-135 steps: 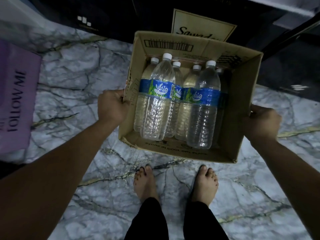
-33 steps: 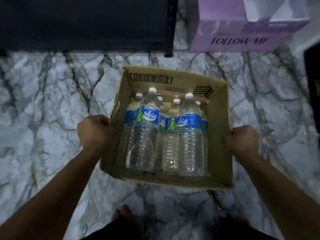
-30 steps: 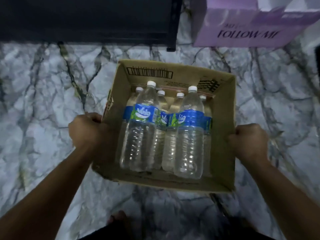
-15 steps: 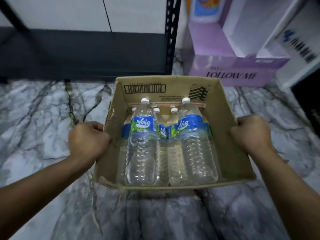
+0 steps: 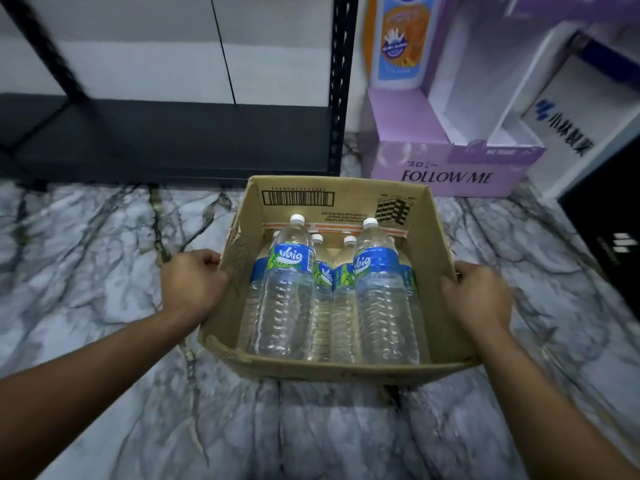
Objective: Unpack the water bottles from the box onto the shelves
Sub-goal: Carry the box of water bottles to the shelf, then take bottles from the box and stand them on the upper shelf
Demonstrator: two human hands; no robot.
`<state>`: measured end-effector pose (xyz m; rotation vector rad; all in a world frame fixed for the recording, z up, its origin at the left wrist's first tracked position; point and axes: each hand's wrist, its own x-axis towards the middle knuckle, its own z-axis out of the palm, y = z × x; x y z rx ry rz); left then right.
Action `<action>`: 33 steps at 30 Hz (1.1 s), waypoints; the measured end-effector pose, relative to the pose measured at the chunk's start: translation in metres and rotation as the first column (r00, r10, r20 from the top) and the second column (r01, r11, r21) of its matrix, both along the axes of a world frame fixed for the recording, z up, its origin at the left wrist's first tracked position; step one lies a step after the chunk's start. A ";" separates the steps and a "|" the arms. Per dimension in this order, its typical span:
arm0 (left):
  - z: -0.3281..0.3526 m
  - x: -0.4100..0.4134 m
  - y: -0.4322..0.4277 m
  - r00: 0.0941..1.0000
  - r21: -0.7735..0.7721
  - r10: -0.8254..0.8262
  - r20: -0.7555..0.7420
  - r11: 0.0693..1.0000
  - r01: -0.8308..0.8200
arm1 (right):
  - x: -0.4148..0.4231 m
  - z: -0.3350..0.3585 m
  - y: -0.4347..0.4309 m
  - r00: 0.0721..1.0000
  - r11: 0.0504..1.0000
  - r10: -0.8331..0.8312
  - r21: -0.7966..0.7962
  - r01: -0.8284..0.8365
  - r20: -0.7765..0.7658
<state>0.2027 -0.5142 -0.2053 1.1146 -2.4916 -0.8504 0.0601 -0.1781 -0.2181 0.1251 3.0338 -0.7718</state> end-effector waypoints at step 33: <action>-0.037 -0.046 0.055 0.718 0.113 -0.558 0.417 0.815 0.568 | 0.012 0.003 -0.088 0.903 0.901 0.388 0.128 -0.414 0.187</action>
